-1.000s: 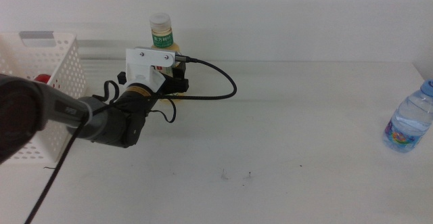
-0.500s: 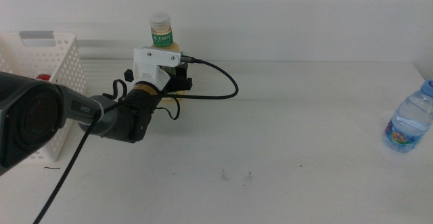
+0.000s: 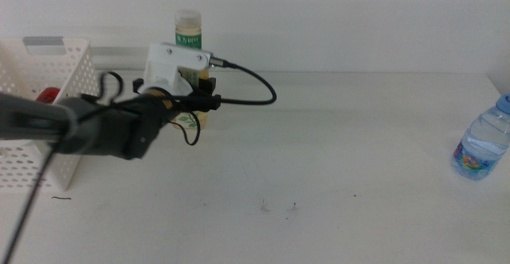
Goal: Use arms to grab the bottles and put them into the dustbin to the left of the table.
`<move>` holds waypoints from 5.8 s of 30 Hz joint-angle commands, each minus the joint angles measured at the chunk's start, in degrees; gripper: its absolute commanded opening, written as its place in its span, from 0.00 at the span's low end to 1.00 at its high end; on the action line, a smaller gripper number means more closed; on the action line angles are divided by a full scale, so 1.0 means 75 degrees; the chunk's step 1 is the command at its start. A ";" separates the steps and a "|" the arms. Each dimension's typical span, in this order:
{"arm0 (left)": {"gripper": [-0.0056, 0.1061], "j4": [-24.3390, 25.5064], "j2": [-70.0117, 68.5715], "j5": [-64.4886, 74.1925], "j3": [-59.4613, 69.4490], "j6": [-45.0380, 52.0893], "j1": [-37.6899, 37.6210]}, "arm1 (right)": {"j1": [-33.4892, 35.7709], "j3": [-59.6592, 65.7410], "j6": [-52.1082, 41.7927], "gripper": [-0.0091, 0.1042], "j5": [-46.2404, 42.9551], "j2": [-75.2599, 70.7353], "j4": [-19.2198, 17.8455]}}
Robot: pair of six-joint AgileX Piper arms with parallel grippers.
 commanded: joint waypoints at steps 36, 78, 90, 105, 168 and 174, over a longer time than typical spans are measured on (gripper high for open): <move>0.04 -0.2138 -0.1812 1.2591 -0.5075 0.3455 0.4818 | -0.0061 0.0021 -0.0059 0.88 -0.0075 -0.0029 -0.0030; 0.89 -0.4198 -0.2807 1.3412 -0.5764 0.5029 0.4122 | -0.0061 0.0021 -0.0059 0.88 -0.0075 -0.0029 -0.0030; 0.89 -0.4004 -0.4950 1.2312 -0.4446 0.4625 0.0903 | -0.0061 0.0021 -0.0059 0.88 -0.0075 -0.0029 -0.0030; 0.89 -0.4211 -0.9912 0.8761 0.1564 0.4250 -0.1367 | -0.0061 0.0021 -0.0059 0.88 -0.0075 -0.0029 -0.0030; 0.89 -0.0883 -1.0412 0.9088 0.0844 0.1038 -0.2952 | -0.0061 0.0021 0.0075 0.88 -0.2227 0.1552 -0.0464; 0.89 -0.0883 -1.0412 0.9088 0.0844 0.1038 -0.2952 | -0.0061 0.0021 0.0024 0.88 -0.3685 0.3279 -0.0483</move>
